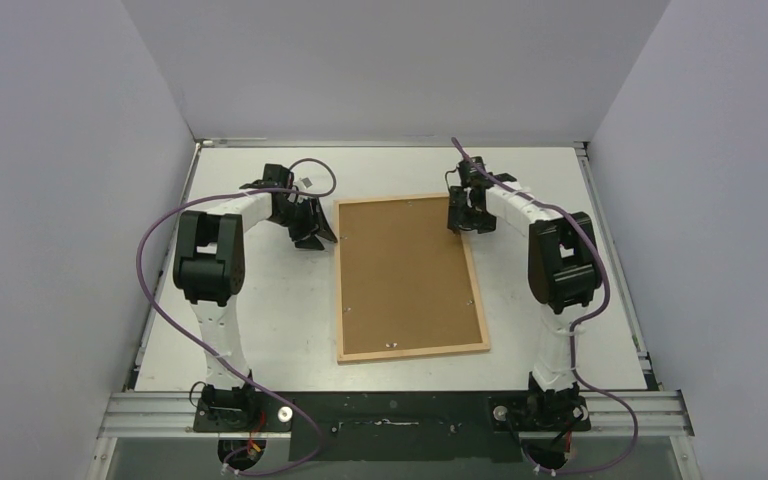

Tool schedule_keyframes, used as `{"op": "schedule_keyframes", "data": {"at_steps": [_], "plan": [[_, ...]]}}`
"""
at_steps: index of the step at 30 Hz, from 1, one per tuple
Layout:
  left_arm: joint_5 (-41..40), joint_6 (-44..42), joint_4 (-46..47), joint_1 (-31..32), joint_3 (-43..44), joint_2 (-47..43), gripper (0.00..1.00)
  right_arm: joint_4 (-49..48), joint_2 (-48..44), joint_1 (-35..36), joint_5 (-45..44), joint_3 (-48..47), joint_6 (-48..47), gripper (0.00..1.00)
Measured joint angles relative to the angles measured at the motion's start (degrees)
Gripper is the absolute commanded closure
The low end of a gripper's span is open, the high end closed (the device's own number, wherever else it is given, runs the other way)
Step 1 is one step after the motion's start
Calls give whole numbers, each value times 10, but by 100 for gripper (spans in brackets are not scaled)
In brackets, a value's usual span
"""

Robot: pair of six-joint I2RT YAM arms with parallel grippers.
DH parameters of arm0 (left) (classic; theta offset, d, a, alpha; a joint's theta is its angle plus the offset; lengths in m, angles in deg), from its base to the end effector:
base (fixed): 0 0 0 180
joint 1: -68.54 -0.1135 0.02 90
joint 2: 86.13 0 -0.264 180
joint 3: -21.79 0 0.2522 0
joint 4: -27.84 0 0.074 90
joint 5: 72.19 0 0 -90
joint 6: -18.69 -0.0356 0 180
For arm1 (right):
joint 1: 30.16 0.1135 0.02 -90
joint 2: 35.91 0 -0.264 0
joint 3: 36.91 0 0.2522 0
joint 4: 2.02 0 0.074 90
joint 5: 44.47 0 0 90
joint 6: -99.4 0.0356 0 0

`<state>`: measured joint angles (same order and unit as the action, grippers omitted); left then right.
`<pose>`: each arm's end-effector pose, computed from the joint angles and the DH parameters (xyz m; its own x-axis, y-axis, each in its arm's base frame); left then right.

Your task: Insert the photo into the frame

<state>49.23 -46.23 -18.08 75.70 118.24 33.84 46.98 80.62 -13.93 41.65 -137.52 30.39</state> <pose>0.4142 -0.0707 0.1438 -0.9635 -0.2435 -0.1112 -0.1329 0.7957 -0.5909 0.4105 0.1170 0.1813 -0.9019 0.1097 -0.4177 0.0769 0.9925 0.0946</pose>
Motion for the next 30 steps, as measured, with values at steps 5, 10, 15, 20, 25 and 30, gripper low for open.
{"op": "schedule_keyframes", "data": {"at_steps": [5,10,15,20,25,30], "plan": [[2,1,4,0,-5,-2,55,-2,15,0,17,-10,7,41],[2,2,5,0,-6,-3,55,-3,15,0,23,-15,9,44],[3,2,6,0,-7,-3,56,-8,21,0,24,-21,10,45],[3,2,6,0,-7,-3,56,-11,26,0,27,-22,10,48],[3,2,6,0,-7,-3,56,-11,26,0,27,-22,10,52],[3,2,6,0,-7,-3,56,-12,26,0,28,-22,9,53]]}}
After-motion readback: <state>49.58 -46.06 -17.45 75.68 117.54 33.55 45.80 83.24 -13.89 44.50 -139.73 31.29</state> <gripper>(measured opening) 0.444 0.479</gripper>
